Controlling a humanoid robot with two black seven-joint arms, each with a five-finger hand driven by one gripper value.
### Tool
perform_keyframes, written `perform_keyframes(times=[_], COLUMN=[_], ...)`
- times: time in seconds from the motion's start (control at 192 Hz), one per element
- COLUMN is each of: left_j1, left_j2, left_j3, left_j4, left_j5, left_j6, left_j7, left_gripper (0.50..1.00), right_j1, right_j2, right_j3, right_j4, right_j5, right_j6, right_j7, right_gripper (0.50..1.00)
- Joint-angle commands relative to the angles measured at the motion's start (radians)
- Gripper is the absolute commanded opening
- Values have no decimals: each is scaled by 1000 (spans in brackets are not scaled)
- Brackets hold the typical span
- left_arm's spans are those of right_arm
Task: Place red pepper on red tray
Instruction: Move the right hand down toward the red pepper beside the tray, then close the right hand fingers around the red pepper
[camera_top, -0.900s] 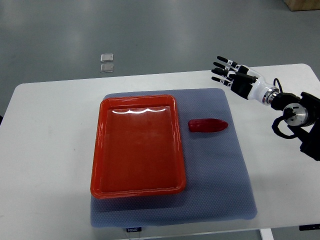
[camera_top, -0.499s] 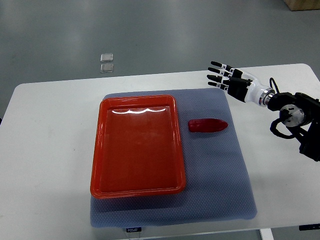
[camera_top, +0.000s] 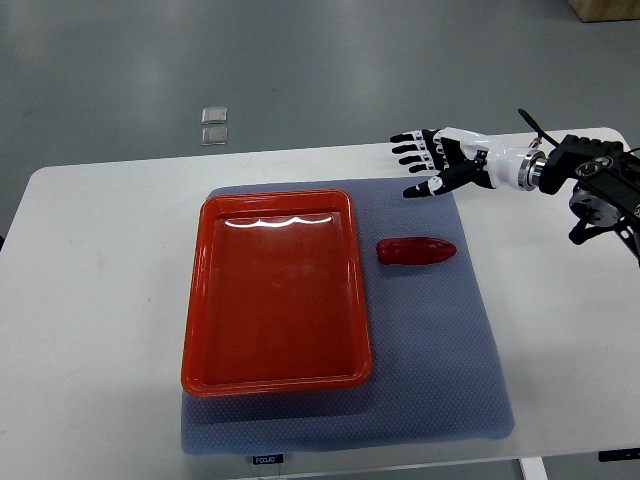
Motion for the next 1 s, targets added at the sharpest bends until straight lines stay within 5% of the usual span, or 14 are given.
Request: perform_keyframes(times=[0.0,0.281,0.536,0.78,0.994], left_j1=[0,0,0,0,0], left_j2=[0,0,0,0,0], left_j3=[-1,-1,1,-1,1], left_j4=[0,0,0,0,0], left_j5=[0,0,0,0,0], left_j6=[0,0,0,0,0], left_j7=[1,1,1,0,0], left_gripper=[1000,1000,1000,1000,1000], right_j1=[1,25,28,25,33], right_j2=[-37,-56,-42,-28,-28], right_j3=[-17,-166,-406,-440,-439], right_j4=[77,150,144,147,149], right_j5=[-218,-407,-424,-421,-413], right_j6=[9,-35,-423,-439,-439], right_j7=[50,70,41,38,38], right_gripper=[913,913,911,891,758])
